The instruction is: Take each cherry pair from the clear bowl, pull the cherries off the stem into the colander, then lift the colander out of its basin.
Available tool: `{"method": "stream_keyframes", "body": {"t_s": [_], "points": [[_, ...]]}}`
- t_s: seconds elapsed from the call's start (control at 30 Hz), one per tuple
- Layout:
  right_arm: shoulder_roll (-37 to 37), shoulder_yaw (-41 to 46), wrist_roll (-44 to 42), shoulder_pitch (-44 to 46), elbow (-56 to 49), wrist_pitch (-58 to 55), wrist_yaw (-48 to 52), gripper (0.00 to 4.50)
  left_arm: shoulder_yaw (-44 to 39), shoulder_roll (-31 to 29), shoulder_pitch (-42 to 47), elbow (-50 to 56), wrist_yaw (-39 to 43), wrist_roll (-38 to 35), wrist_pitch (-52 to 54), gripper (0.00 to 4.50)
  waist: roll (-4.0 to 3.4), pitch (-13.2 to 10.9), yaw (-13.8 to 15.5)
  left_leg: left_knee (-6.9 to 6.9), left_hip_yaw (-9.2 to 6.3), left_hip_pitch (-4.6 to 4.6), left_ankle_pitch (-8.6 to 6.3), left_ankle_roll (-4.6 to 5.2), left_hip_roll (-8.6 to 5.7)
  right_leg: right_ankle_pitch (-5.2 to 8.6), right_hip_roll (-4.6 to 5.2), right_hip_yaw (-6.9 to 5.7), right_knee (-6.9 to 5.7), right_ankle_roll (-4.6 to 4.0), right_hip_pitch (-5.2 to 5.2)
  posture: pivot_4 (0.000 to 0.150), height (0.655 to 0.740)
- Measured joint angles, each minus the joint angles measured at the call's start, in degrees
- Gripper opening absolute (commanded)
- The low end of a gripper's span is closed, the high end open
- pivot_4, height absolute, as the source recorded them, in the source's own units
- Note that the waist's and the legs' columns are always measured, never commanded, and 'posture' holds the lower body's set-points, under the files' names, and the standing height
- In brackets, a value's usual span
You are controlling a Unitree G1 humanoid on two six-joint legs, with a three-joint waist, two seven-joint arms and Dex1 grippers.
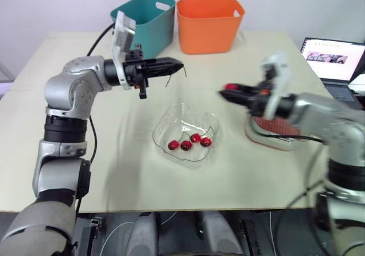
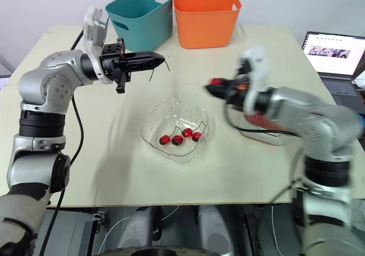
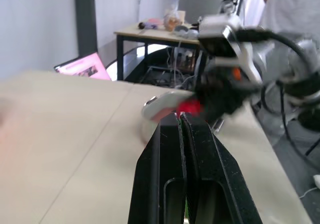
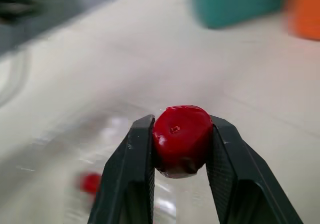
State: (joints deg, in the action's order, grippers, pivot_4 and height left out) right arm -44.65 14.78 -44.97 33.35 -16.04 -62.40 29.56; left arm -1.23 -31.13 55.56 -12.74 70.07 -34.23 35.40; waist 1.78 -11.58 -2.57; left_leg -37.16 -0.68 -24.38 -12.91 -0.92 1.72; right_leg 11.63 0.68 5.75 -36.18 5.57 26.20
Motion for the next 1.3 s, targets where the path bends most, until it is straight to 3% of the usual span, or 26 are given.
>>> {"method": "stream_keyframes", "body": {"t_s": [0.13,0.43,0.73,0.93,1.03,1.13,1.3], "points": [[-5.7,2.9,5.1,-7.4,5.8,6.1,3.9,1.1,0.1,0.2,-0.8,-0.2,0.2,0.1,-0.7,0.0,0.0,0.0,-0.2,0.01,0.07,0.07,0.0,0.0,0.01,-0.01,-0.03,0.08,-0.02,0.0,-0.01,0.15,0.74],[-6.5,4.6,10.2,-15.2,11.4,12.4,7.7,1.1,0.4,0.4,-0.8,-1.0,0.9,1.2,-1.4,0.0,-0.01,0.0,-0.1,0.0,0.09,0.11,0.0,0.0,0.01,-0.02,-0.03,0.11,-0.06,0.02,-0.04,0.15,0.74],[-8.3,4.9,12.2,-16.7,11.4,13.4,10.0,4.2,0.5,0.7,-0.7,-2.9,1.4,2.1,-2.8,0.0,-0.01,0.0,0.0,-0.01,0.09,0.12,0.0,0.0,0.01,-0.03,-0.03,0.11,-0.06,0.02,-0.04,0.15,0.74],[-8.2,7.4,9.6,-11.3,11.2,11.9,10.2,4.2,-0.2,-1.4,-0.7,-5.2,0.4,3.6,-3.5,0.0,-0.01,0.0,-0.3,-0.01,0.09,0.12,0.0,0.0,0.02,-0.04,-0.04,0.12,-0.07,0.03,-0.03,0.15,0.74],[-7.2,6.4,4.1,-5.9,5.2,7.8,10.5,4.2,-2.3,-4.0,-1.0,-5.3,-1.2,3.2,-1.4,0.0,-0.01,0.0,-0.8,0.03,0.08,0.15,0.0,0.0,0.05,-0.04,-0.07,0.11,-0.14,0.05,0.0,0.15,0.74],[-4.8,1.1,-1.2,-0.6,-2.6,4.3,11.3,4.2,-5.8,-7.9,-3.3,-5.2,-2.7,1.9,2.2,0.0,-0.03,0.0,-1.6,0.09,0.06,0.23,-0.01,0.02,0.07,-0.04,-0.09,0.1,-0.17,0.05,-0.01,0.15,0.74],[3.2,-11.2,-4.8,8.9,-9.2,0.7,10.4,4.2,-9.4,-14.9,-15.0,-8.3,-3.8,1.9,6.0,0.0,-0.03,0.0,-1.6,0.08,0.08,0.23,-0.01,0.02,0.1,-0.02,-0.07,0.08,-0.26,0.02,0.05,0.15,0.74]]}}
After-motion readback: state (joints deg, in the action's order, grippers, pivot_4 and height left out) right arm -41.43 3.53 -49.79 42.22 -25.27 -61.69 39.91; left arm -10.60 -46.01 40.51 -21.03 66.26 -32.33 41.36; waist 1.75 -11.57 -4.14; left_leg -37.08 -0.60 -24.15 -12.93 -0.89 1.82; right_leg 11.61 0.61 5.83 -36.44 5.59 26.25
